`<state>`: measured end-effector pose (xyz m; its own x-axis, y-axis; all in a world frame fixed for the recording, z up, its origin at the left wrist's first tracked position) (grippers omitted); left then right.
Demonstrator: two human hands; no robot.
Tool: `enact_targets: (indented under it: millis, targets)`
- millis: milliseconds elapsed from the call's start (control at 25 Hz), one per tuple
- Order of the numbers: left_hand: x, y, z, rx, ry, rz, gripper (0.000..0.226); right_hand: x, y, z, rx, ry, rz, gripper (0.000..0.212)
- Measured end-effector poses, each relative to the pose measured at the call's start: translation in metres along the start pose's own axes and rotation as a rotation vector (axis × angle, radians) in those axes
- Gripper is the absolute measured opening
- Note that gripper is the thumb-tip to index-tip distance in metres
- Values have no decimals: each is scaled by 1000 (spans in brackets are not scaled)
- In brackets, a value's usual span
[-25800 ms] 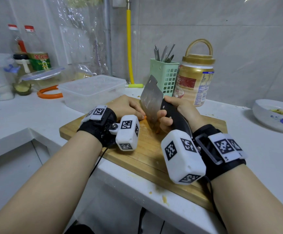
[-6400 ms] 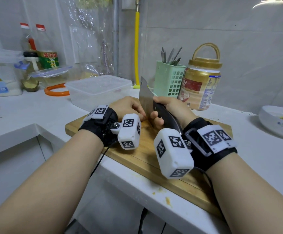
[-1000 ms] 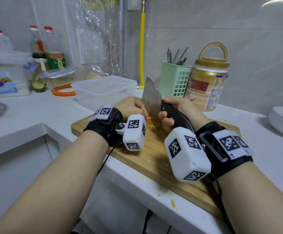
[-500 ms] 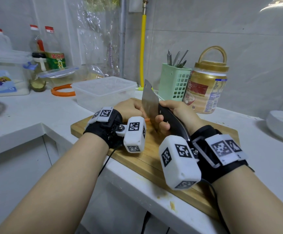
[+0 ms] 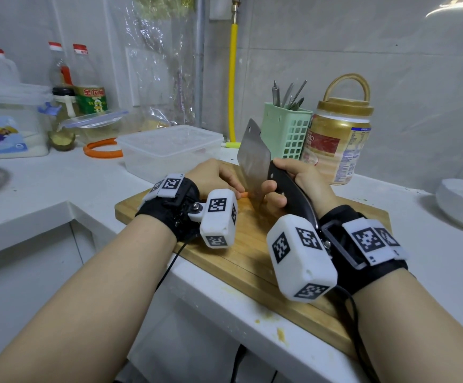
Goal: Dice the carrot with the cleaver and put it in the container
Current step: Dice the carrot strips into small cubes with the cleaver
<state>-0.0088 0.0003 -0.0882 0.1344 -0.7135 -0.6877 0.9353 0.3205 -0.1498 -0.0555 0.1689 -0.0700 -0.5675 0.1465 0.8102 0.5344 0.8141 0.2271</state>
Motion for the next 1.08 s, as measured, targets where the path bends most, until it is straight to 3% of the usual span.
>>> enact_targets:
  millis: [640, 760, 1080]
  targets:
    - [-2, 2, 1, -35, -44, 62, 7, -3, -5, -2, -44, 166, -4, 23]
    - [-4, 3, 2, -66, -66, 107, 20, -1, -5, -3, -57, 182, -27, 22]
    - [-6, 5, 3, -58, -73, 124, 25, -1, -3, -3, -55, 158, -63, 20]
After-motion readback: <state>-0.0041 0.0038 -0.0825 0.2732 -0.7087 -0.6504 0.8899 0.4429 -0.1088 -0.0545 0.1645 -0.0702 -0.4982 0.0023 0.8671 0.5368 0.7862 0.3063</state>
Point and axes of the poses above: each hand's wrist, its own y-axis away from the middle knuckle, its own z-axis out of the back of the hand, x = y × z, the point moved 3 cm from there along -y, towards the middle knuckle, and after that the axes turned 9 degrees about -y, right-handed, at the moved point
